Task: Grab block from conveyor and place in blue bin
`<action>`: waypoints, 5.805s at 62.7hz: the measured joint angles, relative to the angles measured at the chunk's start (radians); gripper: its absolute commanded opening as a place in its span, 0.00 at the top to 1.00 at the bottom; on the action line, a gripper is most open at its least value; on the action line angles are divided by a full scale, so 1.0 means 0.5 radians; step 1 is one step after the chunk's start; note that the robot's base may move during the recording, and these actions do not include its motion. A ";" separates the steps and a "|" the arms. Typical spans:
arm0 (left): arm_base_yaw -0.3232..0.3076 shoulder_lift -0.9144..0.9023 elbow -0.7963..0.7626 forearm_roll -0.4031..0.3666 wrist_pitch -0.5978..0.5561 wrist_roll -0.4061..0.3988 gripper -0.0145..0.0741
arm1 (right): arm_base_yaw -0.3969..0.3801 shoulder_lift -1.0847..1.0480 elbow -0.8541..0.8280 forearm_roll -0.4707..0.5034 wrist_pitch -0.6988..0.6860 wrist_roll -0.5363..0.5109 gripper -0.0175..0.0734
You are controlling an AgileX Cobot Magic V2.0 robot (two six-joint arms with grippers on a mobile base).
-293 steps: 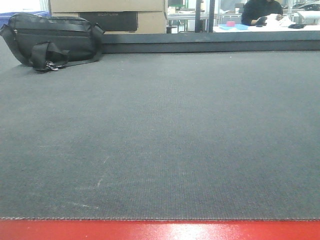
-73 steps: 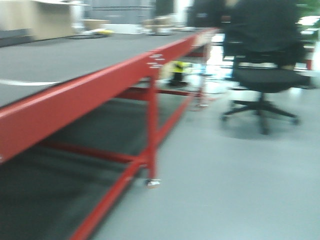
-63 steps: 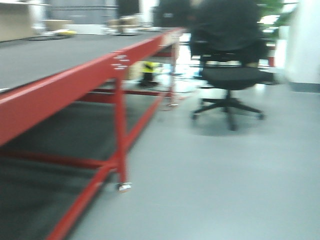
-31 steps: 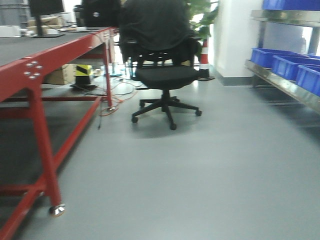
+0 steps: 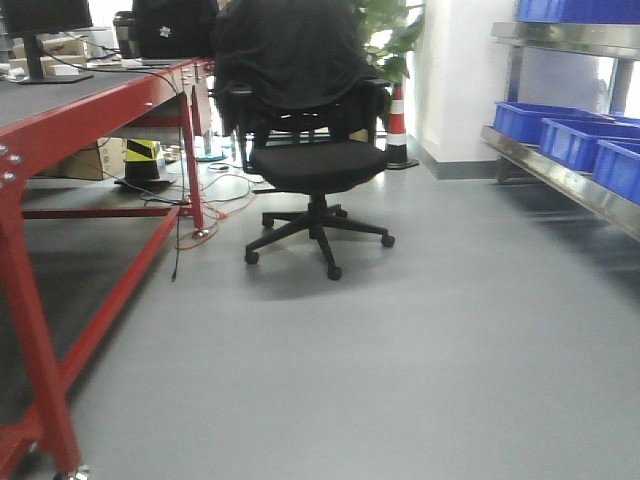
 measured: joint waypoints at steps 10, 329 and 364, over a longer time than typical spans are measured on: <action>0.000 0.000 0.000 0.000 0.000 0.000 0.96 | 0.000 0.000 0.000 0.000 0.000 0.000 0.98; 0.000 0.000 0.000 0.000 0.000 0.000 0.96 | 0.000 0.000 0.000 0.000 0.000 0.000 0.98; 0.000 0.000 0.001 0.000 -0.042 0.000 0.96 | 0.000 0.000 0.000 0.000 -0.194 0.000 0.98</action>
